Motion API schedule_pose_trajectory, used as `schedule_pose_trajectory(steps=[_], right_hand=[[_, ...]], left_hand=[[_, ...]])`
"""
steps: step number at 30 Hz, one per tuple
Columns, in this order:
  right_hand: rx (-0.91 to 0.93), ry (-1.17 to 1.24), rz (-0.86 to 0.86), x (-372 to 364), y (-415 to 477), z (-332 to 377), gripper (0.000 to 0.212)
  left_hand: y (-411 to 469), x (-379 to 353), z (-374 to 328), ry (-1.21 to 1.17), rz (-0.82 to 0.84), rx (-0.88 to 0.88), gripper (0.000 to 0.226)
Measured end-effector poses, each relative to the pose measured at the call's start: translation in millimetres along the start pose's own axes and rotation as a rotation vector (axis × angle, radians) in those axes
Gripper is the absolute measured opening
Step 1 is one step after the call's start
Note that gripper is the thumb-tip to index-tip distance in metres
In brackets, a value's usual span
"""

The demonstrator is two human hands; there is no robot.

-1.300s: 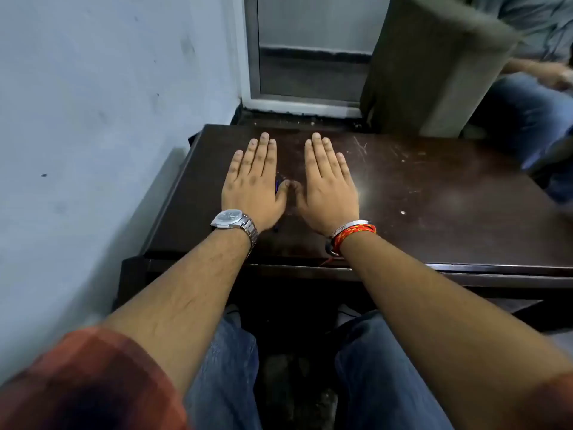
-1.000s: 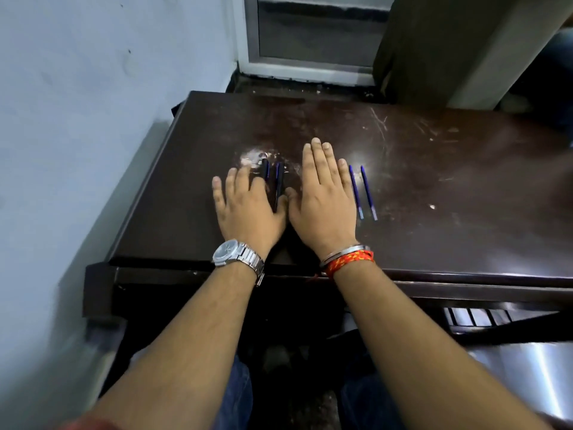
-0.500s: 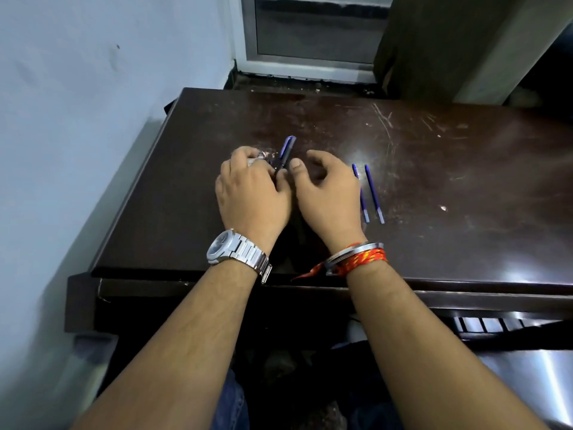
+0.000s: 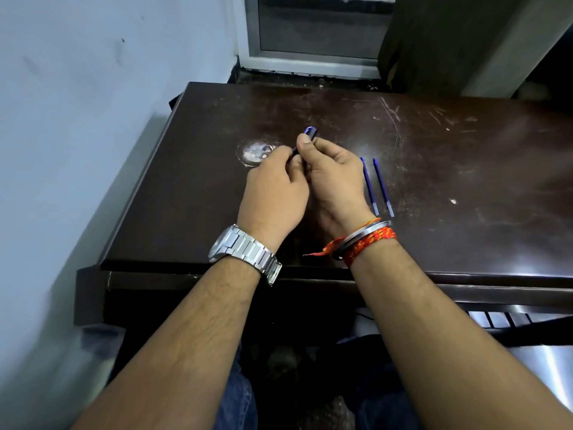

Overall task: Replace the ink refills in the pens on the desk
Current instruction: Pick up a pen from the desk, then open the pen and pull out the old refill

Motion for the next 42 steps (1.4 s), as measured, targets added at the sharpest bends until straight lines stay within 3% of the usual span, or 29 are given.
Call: schedule_pose_trajectory(steps=[6, 9, 13, 17, 20, 25, 29, 31, 33, 35, 38, 42], right_hand=[[0.055, 0.028, -0.044, 4.1, 2.6, 8.7, 0.018], [0.149, 0.000, -0.143, 17.1, 6.5, 21.8, 0.012], [0.366, -0.484, -0.277, 39.5, 8.3, 45.6, 0.008], [0.392, -0.994, -0.184, 34.6, 2.8, 41.2, 0.020], [0.348, -1.161, -0.135, 30.9, 4.0, 34.0, 0.027], [0.248, -1.162, -0.088, 33.0, 8.2, 16.6, 0.036], [0.285, -1.171, -0.046, 32.2, 10.1, 16.4, 0.035], [0.329, -1.159, -0.070, 35.0, 11.2, 22.1, 0.031], [0.378, -1.115, -0.129, 39.4, 11.6, 29.6, 0.028], [0.322, -0.974, -0.153, 44.0, 13.6, 28.5, 0.030], [0.092, -0.596, -0.045, 38.6, 11.8, 10.2, 0.035], [0.125, -0.460, -0.013, 30.0, 9.4, 11.0, 0.018]], left_hand=[[0.6, 5.7, 1.2, -0.085, 0.007, 0.006, 0.017], [0.1, 4.4, 15.6, -0.050, 0.029, 0.113, 0.032], [2.2, 12.1, 33.6, -0.054, -0.058, 0.275, 0.032], [3.5, 9.2, 33.4, -0.051, -0.079, 0.273, 0.024], [1.7, 3.6, 31.8, -0.037, -0.088, 0.237, 0.019], [3.3, 1.6, 37.9, -0.016, -0.066, 0.256, 0.011], [2.0, 1.7, 37.9, -0.041, -0.053, 0.259, 0.012], [1.4, 1.1, 39.2, -0.037, -0.052, 0.258, 0.020], [1.7, -0.5, 40.8, -0.048, -0.048, 0.263, 0.012], [1.8, -1.4, 39.7, -0.050, -0.040, 0.248, 0.021], [1.6, -2.6, 31.5, -0.046, -0.013, 0.184, 0.020], [-0.3, -0.3, 17.6, -0.063, -0.014, 0.102, 0.014]])
Point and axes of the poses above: each hand's wrist, its own y-axis towards the middle knuckle, its own x-axis out of the back of the hand, z = x × y, the point moved 8 cm from there along y, towards the middle knuckle, and after that the axes turned 7 degrees about -z, right-handed, at the moved point
